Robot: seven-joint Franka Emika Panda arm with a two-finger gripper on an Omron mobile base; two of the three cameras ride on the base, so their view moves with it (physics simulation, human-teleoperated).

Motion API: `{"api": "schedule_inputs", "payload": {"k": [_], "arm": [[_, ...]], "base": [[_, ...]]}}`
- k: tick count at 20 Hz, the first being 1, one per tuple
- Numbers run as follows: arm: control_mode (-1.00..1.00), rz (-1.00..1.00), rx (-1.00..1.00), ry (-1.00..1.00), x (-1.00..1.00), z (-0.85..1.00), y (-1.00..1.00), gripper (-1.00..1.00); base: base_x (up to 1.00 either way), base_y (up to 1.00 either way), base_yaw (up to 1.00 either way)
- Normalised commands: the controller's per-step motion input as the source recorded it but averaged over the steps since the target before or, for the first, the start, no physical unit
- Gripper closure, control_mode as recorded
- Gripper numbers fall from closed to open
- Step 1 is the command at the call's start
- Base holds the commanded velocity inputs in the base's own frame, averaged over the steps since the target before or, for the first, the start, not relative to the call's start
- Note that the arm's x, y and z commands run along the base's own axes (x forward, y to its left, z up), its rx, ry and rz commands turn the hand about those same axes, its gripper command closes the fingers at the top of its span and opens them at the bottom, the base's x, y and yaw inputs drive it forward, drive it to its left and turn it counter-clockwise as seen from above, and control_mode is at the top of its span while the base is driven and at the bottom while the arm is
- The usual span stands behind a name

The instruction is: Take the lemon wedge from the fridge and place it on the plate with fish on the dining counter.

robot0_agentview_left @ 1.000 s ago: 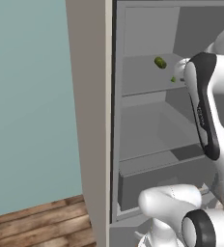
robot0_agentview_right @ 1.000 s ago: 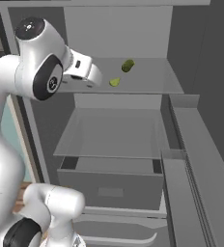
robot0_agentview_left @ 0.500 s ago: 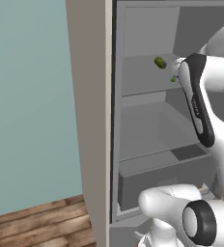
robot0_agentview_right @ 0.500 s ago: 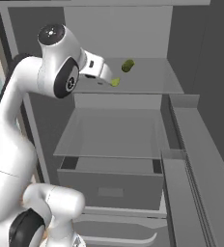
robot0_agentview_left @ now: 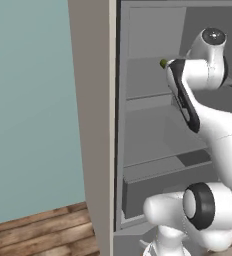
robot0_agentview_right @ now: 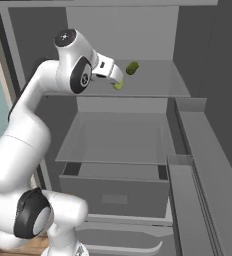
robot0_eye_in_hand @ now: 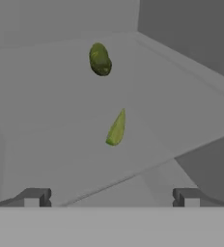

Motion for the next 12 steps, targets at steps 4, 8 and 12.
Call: {"api": "schedule_inputs", "payload": {"k": [4,8,12], "arm": [[-1.00,-0.21,0.00,0.01,0.37,-0.08,-0.10,-1.00],[-1.00,-0.15,0.00,0.00,0.15,-0.26,-0.25,-1.00],[-1.00,-0.05,0.00,0.00,0.23,-0.30,-0.17,-1.00]], "base": [[0.00,0.00,0.00],[0.00,0.00,0.00],[0.00,0.00,0.00]]}}
